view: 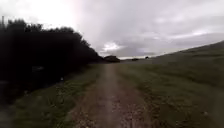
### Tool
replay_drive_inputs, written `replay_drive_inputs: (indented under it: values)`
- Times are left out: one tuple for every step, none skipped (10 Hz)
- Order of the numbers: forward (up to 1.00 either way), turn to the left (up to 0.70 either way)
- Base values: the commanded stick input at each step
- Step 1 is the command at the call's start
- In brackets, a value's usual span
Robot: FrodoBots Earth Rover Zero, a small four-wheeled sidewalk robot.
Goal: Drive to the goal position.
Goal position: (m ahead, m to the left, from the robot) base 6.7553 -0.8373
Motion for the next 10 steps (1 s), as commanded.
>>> replay_drive_inputs:
  values:
    - [0.7, 0.0]
    - [0.7, 0.0]
    - [0.7, 0.0]
    - [0.7, 0.0]
    - [0.7, 0.0]
    - [0.7, 0.0]
    - [0.7, 0.0]
    - [0.7, 0.0]
    - [0.7, 0.0]
    - [0.7, 0.0]
